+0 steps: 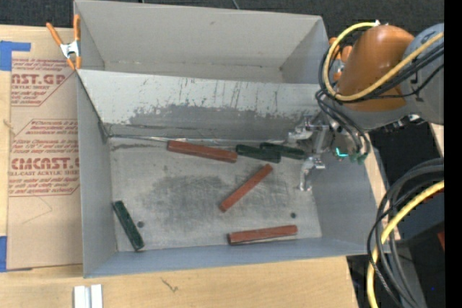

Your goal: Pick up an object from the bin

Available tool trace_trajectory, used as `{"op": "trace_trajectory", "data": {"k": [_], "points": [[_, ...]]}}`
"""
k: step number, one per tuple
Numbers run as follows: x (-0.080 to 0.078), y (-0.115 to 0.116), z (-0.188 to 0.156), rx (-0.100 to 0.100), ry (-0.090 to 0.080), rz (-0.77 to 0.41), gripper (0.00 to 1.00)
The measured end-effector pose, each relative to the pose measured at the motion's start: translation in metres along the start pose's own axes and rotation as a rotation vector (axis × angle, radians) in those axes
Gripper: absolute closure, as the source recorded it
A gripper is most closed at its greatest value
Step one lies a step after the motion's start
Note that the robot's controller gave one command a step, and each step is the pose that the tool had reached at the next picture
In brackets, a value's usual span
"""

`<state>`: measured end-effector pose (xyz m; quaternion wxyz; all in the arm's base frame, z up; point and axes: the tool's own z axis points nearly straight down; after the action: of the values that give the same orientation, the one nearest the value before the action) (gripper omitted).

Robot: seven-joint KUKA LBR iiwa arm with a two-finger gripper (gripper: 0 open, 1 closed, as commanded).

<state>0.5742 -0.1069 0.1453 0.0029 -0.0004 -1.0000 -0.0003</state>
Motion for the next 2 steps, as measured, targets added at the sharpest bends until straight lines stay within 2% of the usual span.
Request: {"op": "trace_trajectory", "data": {"k": [1,2], "points": [[-0.002,0.000,-0.005,0.001,-0.007,-0.001,0.00],[-0.015,0.020,0.069,0.002,-0.028,0.072,1.00]]}}
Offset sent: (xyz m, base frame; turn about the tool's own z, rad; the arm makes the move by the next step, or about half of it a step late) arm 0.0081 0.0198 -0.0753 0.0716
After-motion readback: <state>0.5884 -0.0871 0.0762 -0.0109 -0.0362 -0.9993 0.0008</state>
